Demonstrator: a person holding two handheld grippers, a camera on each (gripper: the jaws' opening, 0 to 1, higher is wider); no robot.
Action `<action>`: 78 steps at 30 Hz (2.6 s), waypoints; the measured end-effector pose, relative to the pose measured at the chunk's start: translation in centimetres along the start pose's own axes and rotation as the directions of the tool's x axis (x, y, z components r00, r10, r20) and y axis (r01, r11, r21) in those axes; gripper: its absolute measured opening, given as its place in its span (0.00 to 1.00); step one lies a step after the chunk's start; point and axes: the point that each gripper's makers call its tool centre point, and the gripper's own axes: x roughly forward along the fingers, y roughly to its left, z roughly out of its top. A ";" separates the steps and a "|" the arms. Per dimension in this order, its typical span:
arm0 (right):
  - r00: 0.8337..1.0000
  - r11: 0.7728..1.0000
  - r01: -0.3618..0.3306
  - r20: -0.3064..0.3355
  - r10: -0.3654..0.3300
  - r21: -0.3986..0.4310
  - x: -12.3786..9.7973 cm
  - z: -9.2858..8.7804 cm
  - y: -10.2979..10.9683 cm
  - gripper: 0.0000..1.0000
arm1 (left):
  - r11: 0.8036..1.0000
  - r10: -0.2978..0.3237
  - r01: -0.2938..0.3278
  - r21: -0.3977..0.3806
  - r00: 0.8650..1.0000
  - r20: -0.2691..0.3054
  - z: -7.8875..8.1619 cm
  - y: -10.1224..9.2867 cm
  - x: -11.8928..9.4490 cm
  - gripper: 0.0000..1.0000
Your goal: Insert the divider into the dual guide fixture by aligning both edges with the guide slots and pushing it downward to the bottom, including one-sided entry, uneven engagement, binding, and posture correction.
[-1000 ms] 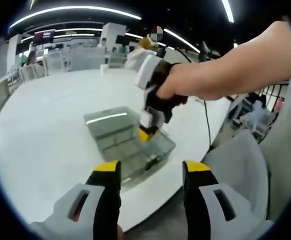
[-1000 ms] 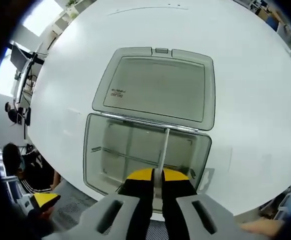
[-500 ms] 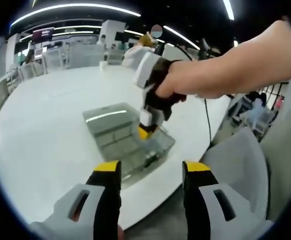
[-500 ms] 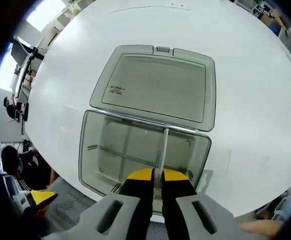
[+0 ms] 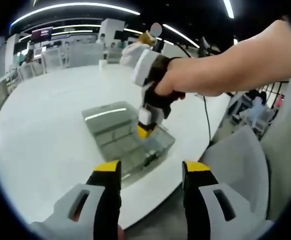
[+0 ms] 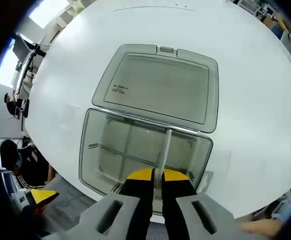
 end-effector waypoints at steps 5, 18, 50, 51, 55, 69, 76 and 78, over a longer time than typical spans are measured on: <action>1.000 1.000 0.012 0.012 -0.012 -0.015 0.0 -0.2 0.0 0.00 | 1.000 0.001 -0.001 0.001 1.000 0.001 0.0 0.0 0.0 0.47; 1.000 0.999 -0.003 0.017 0.003 -0.043 0.6 -0.3 0.0 0.01 | 1.000 0.005 -0.005 -0.001 1.000 0.008 0.1 0.0 -0.1 0.47; 0.979 0.977 -0.204 0.000 0.204 0.068 -1.1 -1.0 0.3 0.00 | 1.000 -0.006 0.007 -0.015 1.000 0.028 0.5 0.1 0.0 0.47; 0.979 0.978 -0.201 0.000 0.202 0.062 -1.1 -1.0 0.3 0.00 | 1.000 -0.007 0.007 -0.016 1.000 0.028 0.5 0.1 0.0 0.47; 0.985 0.985 -0.170 -0.003 0.171 0.022 -1.1 -0.9 0.2 0.00 | 1.000 -0.008 0.008 -0.018 1.000 0.030 0.4 0.1 0.0 0.47; 0.984 0.983 -0.180 0.012 0.180 -0.026 -1.1 -0.9 0.8 0.00 | 1.000 -0.009 0.009 -0.017 1.000 0.028 0.4 0.1 0.0 0.46; 0.984 0.984 -0.176 0.000 0.176 0.006 -0.9 -0.6 0.5 0.00 | 1.000 -0.011 0.011 -0.016 1.000 0.023 0.3 0.0 0.0 0.46; 0.984 0.984 -0.178 -0.001 0.178 0.006 -1.0 -0.6 0.7 0.00 | 1.000 -0.010 0.010 -0.016 1.000 0.023 0.3 0.0 0.0 0.46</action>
